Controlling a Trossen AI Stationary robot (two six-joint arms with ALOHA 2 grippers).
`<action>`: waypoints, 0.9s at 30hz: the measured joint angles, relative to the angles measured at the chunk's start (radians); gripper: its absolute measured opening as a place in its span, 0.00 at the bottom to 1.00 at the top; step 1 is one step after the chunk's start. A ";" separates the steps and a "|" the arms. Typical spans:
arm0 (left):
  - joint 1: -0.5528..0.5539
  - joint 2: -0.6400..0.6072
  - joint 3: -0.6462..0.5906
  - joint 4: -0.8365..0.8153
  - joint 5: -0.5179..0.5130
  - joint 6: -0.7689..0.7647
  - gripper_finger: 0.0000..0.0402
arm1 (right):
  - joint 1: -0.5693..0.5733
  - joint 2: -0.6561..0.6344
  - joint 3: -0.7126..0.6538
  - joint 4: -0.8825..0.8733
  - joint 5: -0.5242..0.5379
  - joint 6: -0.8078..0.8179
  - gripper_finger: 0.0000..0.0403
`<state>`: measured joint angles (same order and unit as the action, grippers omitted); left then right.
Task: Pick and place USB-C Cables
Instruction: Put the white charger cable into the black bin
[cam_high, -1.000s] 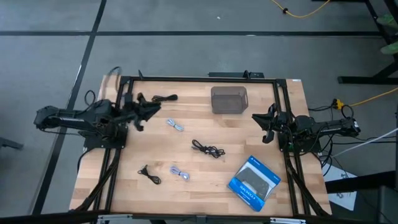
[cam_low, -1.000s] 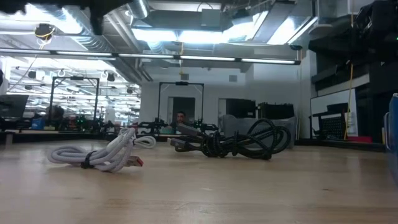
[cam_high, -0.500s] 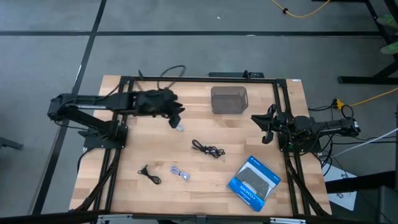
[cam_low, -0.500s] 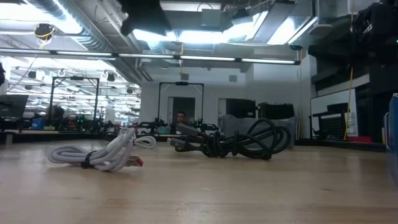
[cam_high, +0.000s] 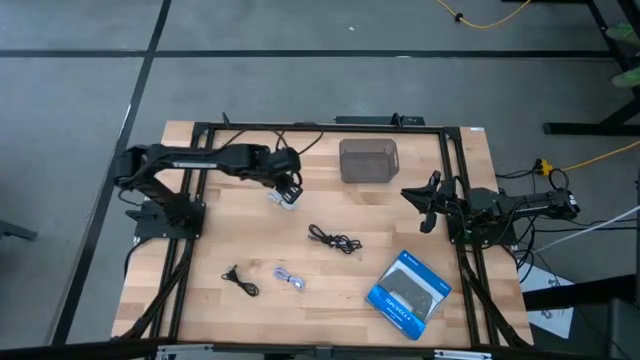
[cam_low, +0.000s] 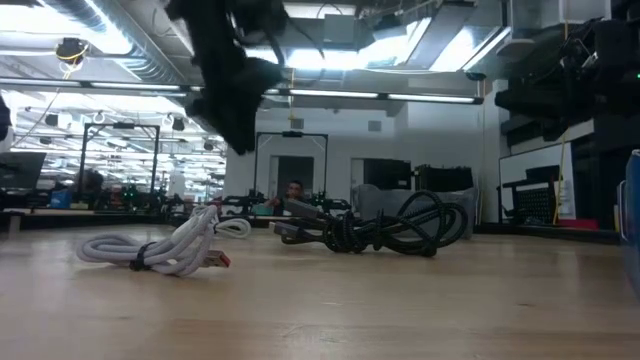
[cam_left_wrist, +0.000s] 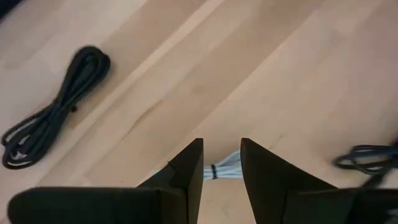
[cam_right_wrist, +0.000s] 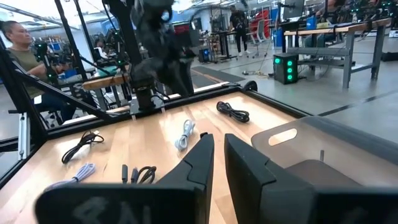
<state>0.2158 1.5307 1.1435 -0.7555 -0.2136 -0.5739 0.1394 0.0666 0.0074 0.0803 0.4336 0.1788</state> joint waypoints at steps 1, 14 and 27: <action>0.001 0.019 0.000 0.000 0.009 0.000 0.25 | 0.000 0.000 0.000 0.000 0.000 0.000 0.11; -0.003 0.136 0.000 -0.049 0.116 0.047 0.25 | 0.000 0.001 0.000 0.000 0.000 -0.003 0.11; -0.003 0.135 0.000 -0.127 0.093 0.309 0.25 | 0.000 0.003 0.000 0.001 0.000 0.000 0.11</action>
<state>0.2127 1.6653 1.1439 -0.8829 -0.1208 -0.2650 0.1394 0.0700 0.0074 0.0811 0.4339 0.1783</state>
